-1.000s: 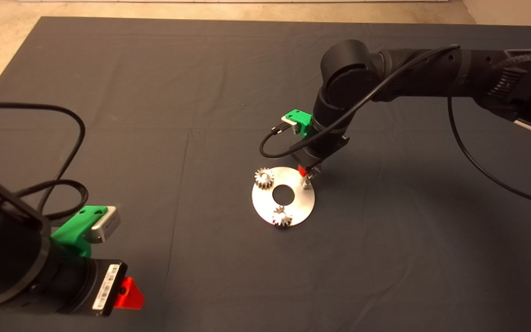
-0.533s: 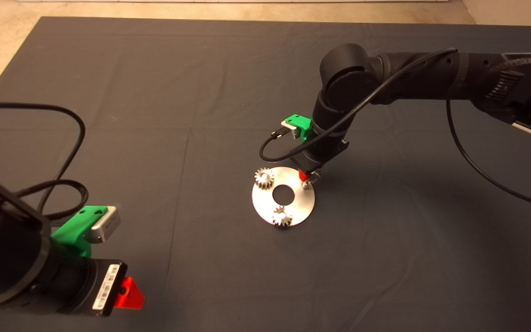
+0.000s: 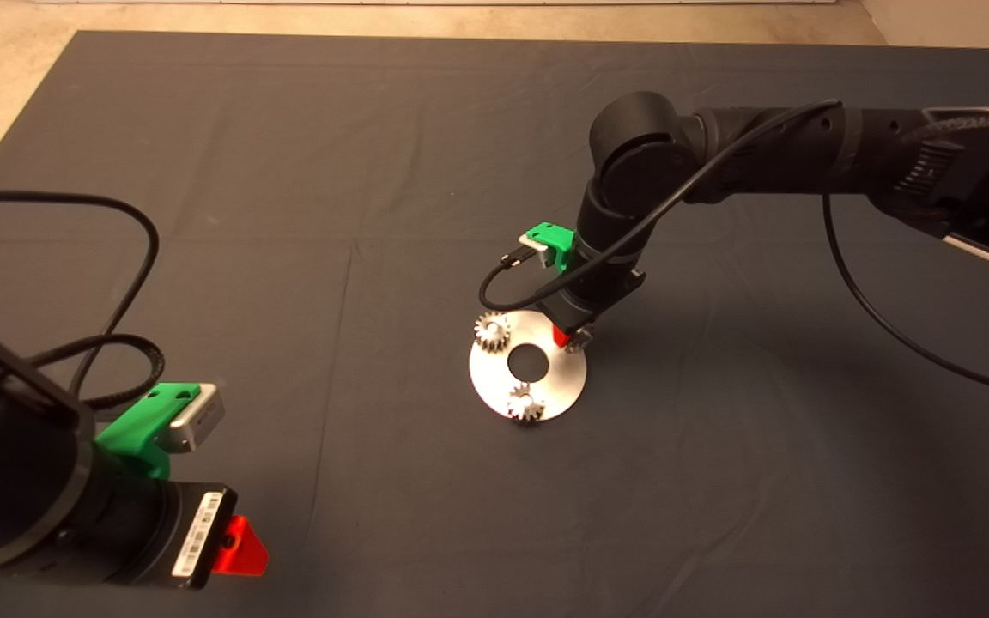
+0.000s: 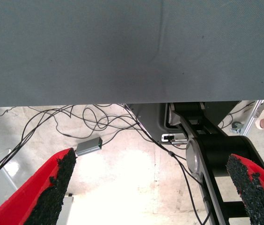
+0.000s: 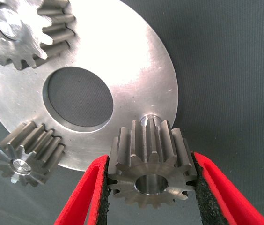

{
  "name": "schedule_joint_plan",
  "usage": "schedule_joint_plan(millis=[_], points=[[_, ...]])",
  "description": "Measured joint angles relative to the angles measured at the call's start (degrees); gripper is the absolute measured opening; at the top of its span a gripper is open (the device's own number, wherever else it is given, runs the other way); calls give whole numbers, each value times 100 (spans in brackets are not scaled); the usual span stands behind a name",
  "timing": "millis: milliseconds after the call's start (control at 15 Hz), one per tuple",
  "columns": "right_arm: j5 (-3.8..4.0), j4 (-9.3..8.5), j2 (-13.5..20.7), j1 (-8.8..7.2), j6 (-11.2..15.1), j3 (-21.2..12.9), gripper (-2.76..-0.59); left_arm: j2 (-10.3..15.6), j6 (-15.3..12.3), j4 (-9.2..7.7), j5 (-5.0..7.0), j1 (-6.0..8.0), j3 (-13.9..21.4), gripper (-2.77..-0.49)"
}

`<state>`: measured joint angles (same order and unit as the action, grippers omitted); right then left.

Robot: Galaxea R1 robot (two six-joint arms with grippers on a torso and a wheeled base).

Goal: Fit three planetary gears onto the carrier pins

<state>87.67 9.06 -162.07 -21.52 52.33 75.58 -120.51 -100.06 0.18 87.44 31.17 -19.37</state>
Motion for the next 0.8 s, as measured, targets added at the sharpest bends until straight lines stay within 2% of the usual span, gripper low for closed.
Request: schedule_joint_plan(millis=[800], points=[[2, 0, -16, 33, -7, 0, -228, 1, 0, 0, 1, 0, 0, -93]])
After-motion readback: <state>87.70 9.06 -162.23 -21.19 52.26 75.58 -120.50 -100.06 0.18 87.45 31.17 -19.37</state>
